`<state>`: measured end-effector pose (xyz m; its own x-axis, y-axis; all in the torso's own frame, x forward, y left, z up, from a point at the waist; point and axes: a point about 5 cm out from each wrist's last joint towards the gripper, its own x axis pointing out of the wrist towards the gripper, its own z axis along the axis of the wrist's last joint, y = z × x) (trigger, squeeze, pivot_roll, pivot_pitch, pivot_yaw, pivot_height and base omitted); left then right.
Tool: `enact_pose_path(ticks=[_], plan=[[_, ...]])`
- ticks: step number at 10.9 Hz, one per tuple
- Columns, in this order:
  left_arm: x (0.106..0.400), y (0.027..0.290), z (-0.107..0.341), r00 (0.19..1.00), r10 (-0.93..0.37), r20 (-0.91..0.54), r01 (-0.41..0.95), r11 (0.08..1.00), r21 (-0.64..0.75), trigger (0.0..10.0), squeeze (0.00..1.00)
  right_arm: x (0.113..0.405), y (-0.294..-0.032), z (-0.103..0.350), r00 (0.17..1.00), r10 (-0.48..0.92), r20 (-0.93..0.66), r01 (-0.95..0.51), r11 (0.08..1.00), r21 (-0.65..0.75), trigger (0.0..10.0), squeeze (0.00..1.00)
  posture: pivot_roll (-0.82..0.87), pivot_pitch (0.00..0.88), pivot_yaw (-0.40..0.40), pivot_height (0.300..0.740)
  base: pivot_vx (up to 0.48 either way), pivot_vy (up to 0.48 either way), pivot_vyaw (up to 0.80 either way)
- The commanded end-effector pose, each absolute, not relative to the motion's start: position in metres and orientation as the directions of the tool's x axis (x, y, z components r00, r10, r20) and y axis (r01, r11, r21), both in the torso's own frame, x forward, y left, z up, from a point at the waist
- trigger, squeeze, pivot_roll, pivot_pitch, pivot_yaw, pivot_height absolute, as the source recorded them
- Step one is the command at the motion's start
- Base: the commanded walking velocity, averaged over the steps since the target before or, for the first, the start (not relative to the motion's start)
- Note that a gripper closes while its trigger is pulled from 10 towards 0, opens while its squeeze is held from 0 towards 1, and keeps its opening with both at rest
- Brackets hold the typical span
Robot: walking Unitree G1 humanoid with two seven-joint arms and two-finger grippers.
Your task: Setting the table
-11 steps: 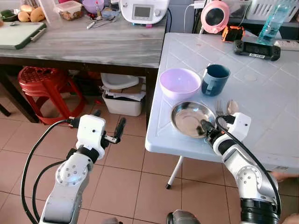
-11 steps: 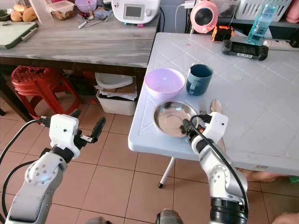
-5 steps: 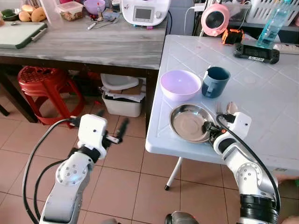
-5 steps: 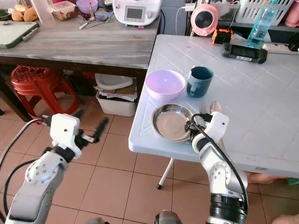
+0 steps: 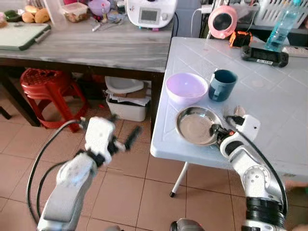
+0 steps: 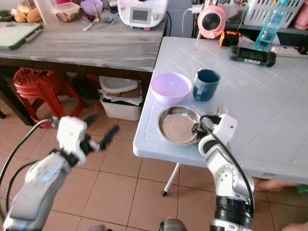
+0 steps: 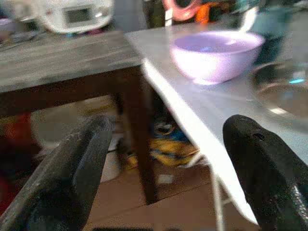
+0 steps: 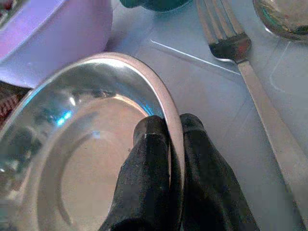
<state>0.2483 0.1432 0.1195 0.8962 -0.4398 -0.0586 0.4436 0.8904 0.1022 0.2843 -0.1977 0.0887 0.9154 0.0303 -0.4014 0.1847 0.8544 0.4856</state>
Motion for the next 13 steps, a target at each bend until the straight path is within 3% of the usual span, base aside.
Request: enact_pose_path(ticks=[1, 3, 5, 6, 9, 13], plan=[[0.251, 0.148, 0.119, 0.917, -0.394, -0.055, 0.398, 0.906, 0.141, 10.0, 0.0, 0.271, -0.202, 0.061, 0.849, -0.016, -0.529, 0.288, 0.852, 0.437, 0.0, 0.0, -0.01, 0.0, 0.016, 0.74, 0.0, 0.0, 0.0], [0.265, 0.156, 0.112, 0.959, -0.272, -0.077, 0.28, 0.952, 0.126, 10.0, 0.0, 0.276, -0.185, 0.076, 0.891, 0.05, -0.452, 0.204, 0.844, 0.496, 0.0, 0.0, -0.03, 0.0, 0.006, 0.74, 0.0, 0.0, 0.0], [0.268, 0.156, 0.108, 0.966, -0.242, -0.091, 0.251, 0.962, 0.105, 10.0, 0.0, 0.277, -0.176, 0.087, 0.915, 0.084, -0.394, 0.148, 0.84, 0.522, 0.0, 0.0, -0.03, 0.0, -0.002, 0.74, 0.0, 0.0, 0.0], [0.271, 0.155, 0.104, 0.971, -0.22, -0.099, 0.229, 0.969, 0.094, 10.0, 0.0, 0.277, -0.167, 0.093, 0.928, 0.109, -0.356, 0.095, 0.856, 0.509, 10.0, 0.0, -0.03, 0.0, -0.012, 0.74, 0.0, 0.48, 0.0], [0.278, 0.162, 0.102, 0.992, -0.101, -0.078, 0.108, 0.99, 0.089, 10.0, 0.0, 0.275, -0.159, 0.105, 0.956, 0.12, -0.268, 0.003, 0.908, 0.419, 10.0, 0.0, -0.04, 0.0, -0.025, 0.74, 0.0, 0.48, 0.0], [0.281, 0.159, 0.102, 0.991, -0.118, -0.059, 0.122, 0.991, 0.06, 10.0, 0.0, 0.278, -0.16, 0.11, 0.974, 0.034, -0.226, 0.036, 0.954, 0.299, 10.0, 0.0, -0.05, 0.0, -0.023, 0.74, 0.0, 0.473, 0.0]])
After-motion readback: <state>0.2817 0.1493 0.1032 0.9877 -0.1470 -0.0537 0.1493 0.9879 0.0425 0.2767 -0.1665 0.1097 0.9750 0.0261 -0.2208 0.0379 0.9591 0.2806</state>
